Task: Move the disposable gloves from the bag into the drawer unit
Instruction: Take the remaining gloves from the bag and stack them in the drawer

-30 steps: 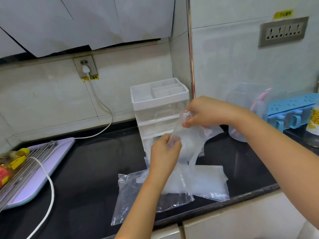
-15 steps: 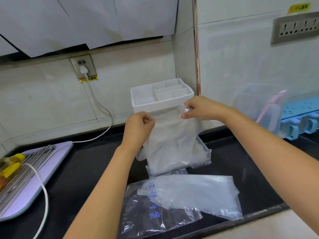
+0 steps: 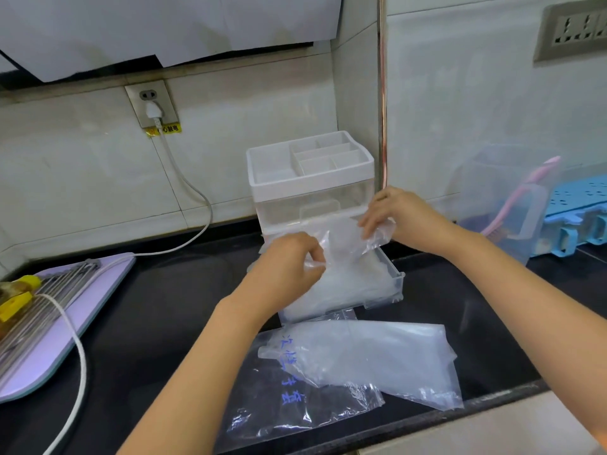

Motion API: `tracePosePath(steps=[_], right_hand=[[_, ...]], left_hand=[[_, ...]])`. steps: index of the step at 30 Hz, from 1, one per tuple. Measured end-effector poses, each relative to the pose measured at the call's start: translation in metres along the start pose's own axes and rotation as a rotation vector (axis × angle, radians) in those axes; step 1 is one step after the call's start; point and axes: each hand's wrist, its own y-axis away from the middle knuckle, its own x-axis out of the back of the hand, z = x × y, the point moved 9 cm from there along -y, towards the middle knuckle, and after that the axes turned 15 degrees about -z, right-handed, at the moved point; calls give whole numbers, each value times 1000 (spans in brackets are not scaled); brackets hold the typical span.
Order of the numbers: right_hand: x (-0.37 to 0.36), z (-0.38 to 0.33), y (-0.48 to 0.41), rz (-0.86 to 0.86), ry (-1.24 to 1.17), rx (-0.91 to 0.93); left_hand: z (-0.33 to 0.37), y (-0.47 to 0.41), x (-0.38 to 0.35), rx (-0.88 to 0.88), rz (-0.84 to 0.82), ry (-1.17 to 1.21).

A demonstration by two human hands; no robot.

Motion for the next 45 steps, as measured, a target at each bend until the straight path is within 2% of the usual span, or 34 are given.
tracePosePath(steps=[4, 6, 9, 11, 13, 16, 18, 20, 22, 24, 25, 30, 35, 40, 45], right_hand=[[-40, 25, -6, -256, 239, -151], [-41, 36, -6, -258, 255, -286], [-30, 20, -6, -130, 104, -351], [-41, -3, -8, -165, -108, -294], [-70, -15, -10, -357, -168, -307], [-113, -10, -9, -674, -8, -409], [-127, -9, -6, -799, 69, -416], [-133, -7, -5, -849, 67, -419], [-136, -7, -7, -882, 81, -402], [-140, -3, -8, -904, 53, -406], [-141, -2, -8, -910, 49, -405], [-147, 3, -8, -937, -27, -404], [-141, 29, -17, -722, -70, -571], [-141, 37, -21, -625, -142, -652], [-119, 34, -17, -435, -259, -578]], left_hand=[[-25, -23, -40, 131, -220, 30], [-34, -31, -54, 168, -304, 64], [-40, -37, -67, 188, -382, 100], [-45, -40, -75, 220, -421, 151], [-52, -41, -82, 270, -458, 152], [-64, -40, -93, 377, -534, 73], [-65, -38, -94, 412, -567, 70], [-64, -38, -90, 411, -558, 144], [-63, -46, -77, 374, -421, 277], [-58, -52, -71, 331, -322, 287], [-55, -55, -75, 319, -338, 249], [-67, -56, -116, 408, -632, -33], [-89, -58, -121, 506, -745, -124], [-96, -64, -131, 503, -754, -50], [-94, -64, -126, 492, -749, -66]])
